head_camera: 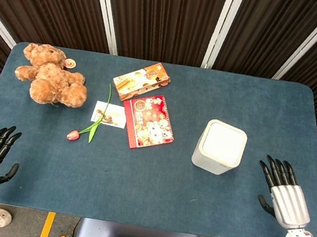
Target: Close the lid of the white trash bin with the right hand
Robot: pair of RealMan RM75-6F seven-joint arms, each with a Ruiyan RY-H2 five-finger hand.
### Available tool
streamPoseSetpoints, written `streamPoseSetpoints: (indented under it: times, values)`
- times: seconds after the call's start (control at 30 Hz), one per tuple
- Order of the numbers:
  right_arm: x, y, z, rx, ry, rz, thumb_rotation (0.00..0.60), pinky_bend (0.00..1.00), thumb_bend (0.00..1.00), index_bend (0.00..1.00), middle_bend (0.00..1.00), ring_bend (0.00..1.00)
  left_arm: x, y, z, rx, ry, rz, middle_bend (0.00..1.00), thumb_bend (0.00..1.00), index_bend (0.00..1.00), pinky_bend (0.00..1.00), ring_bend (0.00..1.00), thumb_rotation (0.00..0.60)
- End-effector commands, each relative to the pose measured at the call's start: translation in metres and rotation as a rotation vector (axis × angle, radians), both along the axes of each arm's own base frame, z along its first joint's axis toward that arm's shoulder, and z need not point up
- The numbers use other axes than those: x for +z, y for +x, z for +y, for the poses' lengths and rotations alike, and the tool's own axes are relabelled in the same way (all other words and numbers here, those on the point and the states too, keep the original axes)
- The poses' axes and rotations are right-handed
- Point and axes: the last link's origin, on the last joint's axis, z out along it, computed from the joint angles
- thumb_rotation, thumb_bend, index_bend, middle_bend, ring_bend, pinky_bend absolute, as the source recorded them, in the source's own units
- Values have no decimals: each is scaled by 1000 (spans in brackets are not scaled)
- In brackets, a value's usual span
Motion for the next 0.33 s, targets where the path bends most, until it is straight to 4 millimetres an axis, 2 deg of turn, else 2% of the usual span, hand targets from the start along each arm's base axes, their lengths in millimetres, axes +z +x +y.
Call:
streamPoseSetpoints:
  times: [0.03,0.33]
  values:
    - [-3,-5,9,-31,-2,-11,600,0,361,0,0,0,-2,0,0,4,-10,9,0,411,0,7,0,600]
    - [-2,-5,10,-59,9,1,600,0,361,0,0,0,1,-2,1,18,0,16,0,414,0,7,0,600]
